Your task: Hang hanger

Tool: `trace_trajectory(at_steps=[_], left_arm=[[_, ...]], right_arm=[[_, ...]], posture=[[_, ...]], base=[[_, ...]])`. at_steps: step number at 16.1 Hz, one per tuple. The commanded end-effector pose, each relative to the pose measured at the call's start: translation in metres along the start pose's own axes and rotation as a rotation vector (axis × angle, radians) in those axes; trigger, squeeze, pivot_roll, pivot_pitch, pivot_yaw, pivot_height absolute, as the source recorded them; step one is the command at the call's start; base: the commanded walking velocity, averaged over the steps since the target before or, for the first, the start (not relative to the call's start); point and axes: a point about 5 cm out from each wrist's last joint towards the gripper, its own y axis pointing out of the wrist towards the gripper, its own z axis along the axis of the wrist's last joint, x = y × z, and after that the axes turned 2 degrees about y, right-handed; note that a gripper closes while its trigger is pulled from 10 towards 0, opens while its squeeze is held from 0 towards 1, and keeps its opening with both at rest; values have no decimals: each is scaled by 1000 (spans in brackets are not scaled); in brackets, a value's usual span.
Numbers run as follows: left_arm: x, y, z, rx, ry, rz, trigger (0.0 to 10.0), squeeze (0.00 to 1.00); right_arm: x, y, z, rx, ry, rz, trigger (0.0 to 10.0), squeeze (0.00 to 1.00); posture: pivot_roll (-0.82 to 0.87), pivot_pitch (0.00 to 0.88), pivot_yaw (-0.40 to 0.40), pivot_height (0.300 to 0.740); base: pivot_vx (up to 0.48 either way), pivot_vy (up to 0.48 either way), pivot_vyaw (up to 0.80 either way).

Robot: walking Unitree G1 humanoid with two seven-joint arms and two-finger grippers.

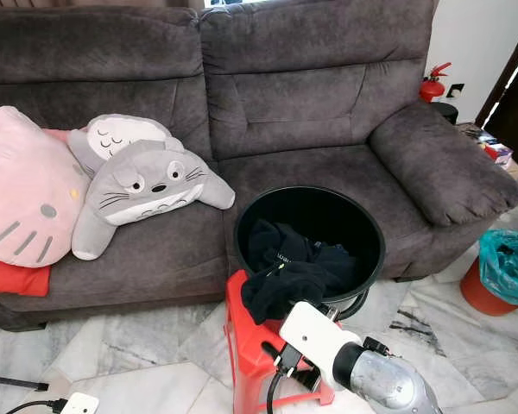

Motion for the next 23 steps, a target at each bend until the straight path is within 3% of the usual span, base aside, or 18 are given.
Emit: trace_trajectory(at_steps=[1,2,3,4,6,7,11,15,18,20,23], left_arm=[[-2,0,-3,-16,17,4,10000,0],[-2,0,-3,-17,18,4,10000,0],[-2,0,-3,-17,20,4,10000,0],[-2,0,-3,-17,20,5,10000,0],[-2,0,-3,-18,21,7,10000,0],[-2,0,-2,-18,25,7,10000,0],[-1,0,-2,-18,35,1,10000,0],[-2,0,-1,-16,38,8,10000,0],[-2,0,0,-16,43,7,10000,0],[-2,0,0,-16,44,6,10000,0],[-2,0,-1,-15,39,6,10000,0]], right_arm=[[-3,-2,5,12,-11,6,10000,1000],[-1,-2,5,6,-14,-9,10000,1000],[2,-2,6,3,-34,-33,10000,584],[4,-2,9,27,-46,-59,10000,0],[7,-3,19,94,-36,-88,10000,0],[13,-6,27,164,-24,-162,10000,0],[26,-7,13,115,11,-304,10000,0],[19,-8,16,163,41,-224,10000,0],[36,-10,6,93,-10,-314,10000,0],[54,-2,1,44,-9,-390,10000,0],[59,8,1,40,-20,-392,10000,0]], posture=[[-254,0,44,740],[-254,0,44,740],[-254,0,44,740],[-254,0,44,740],[-254,0,44,740],[-263,0,44,740],[-268,0,46,740],[-271,0,47,740],[-271,0,50,740],[-267,0,48,740],[-259,0,47,740]], base=[[0,0,0],[0,0,0],[0,0,0],[0,0,0],[0,0,0],[0,0,0],[0,0,0],[0,0,0],[0,0,0],[0,0,0],[0,0,0]])
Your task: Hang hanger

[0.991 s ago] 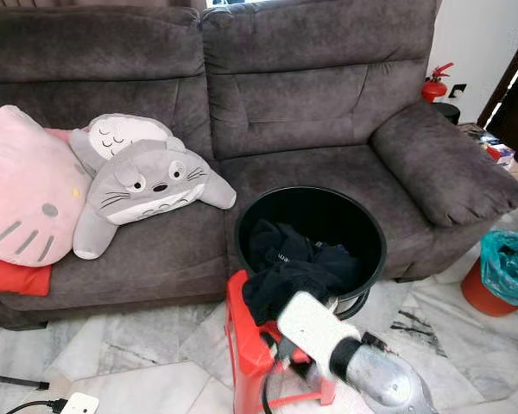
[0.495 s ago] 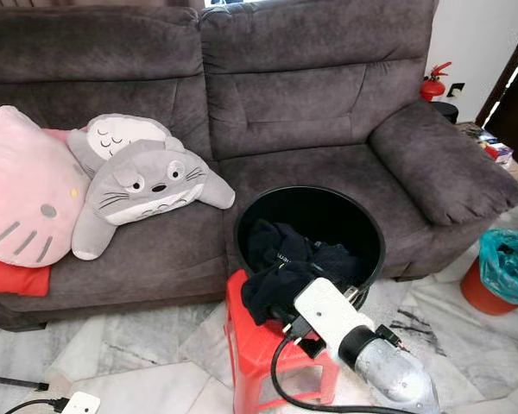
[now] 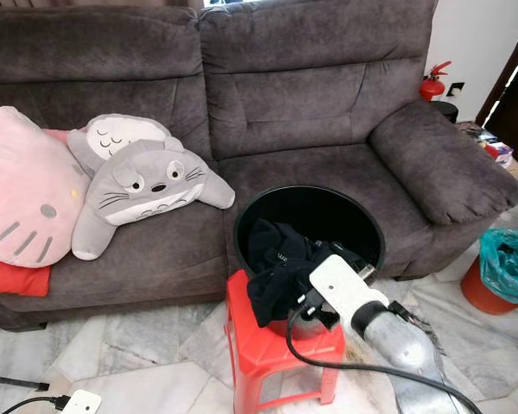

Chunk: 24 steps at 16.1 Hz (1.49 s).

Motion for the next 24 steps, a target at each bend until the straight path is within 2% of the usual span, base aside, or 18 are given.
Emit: trace_trajectory(at_steps=[1,5,8,12,16,20,22,24], left_arm=[[-2,-1,-6,-22,13,6,10000,0],[-2,-1,-6,-23,5,8,10000,0],[-1,-1,-7,-26,-5,8,10000,0],[-1,-1,-7,-31,-10,7,10000,0],[-1,-1,-7,-31,-15,13,10000,0],[-2,-1,-7,-31,-17,17,10000,0],[-2,-1,-7,-31,-17,20,10000,0],[-2,-1,-7,-31,-18,22,10000,0]], right_arm=[[-1,6,1,13,-14,6,10000,0],[0,31,15,104,-49,33,10000,0],[-10,45,21,154,-40,87,10000,0],[-17,62,24,178,-32,112,10000,0],[-15,83,33,212,-21,94,10000,0],[-12,89,42,253,-12,59,10000,0],[-4,83,54,345,3,-2,10000,0],[-3,68,62,438,69,-19,10000,0]], posture=[[-258,0,48,740],[-238,0,39,740],[-227,0,36,740],[-212,0,34,740],[-205,0,33,740],[-188,0,33,740],[-192,0,34,740],[-201,0,34,740]], base=[[0,0,0],[0,0,0],[0,0,0],[0,0,0],[0,0,0],[0,0,0],[0,0,0],[0,0,0]])
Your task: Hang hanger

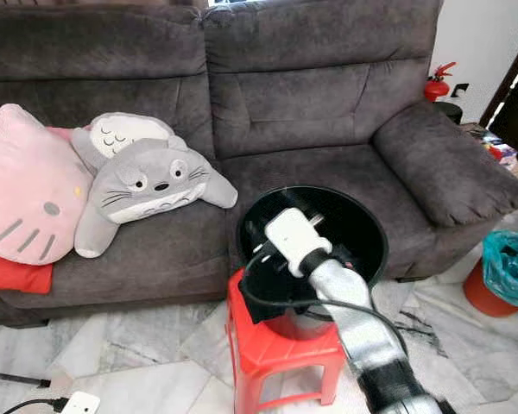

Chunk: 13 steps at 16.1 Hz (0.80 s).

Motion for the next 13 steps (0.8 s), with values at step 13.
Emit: trace_trajectory(at_steps=[13], left_arm=[[-2,0,-3,-8,1,2,10000,0]], right_arm=[[-10,-63,-16,-205,15,49,10000,0]], posture=[[-230,0,41,740]], base=[[0,0,0]])
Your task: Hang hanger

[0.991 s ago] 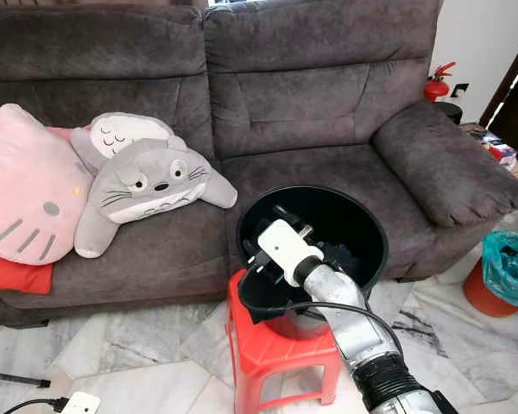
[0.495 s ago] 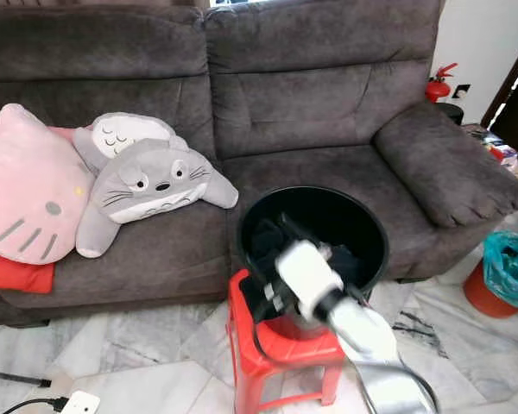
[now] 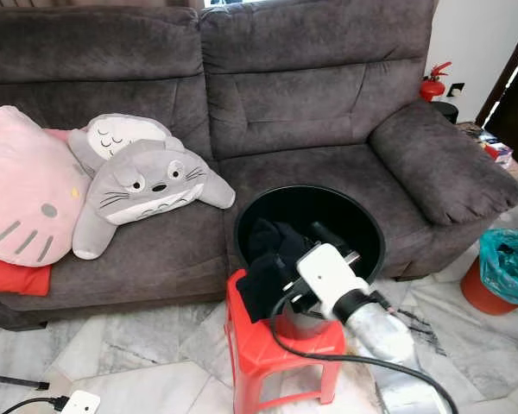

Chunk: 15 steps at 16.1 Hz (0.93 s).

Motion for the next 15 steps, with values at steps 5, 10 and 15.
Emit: trace_trajectory(at_steps=[5,10,15], left_arm=[[-2,-1,-6,-16,-9,4,10000,0],[-1,-1,-7,-17,-14,5,10000,0],[-1,-1,-8,-22,-16,2,10000,0]], right_arm=[[-5,9,-21,-134,63,32,10000,0],[0,24,-18,-109,82,59,10000,0],[0,41,-12,-64,75,87,10000,0]], posture=[[-221,0,34,740],[-208,0,29,740],[-193,0,24,740]], base=[[0,0,0],[0,0,0],[0,0,0]])
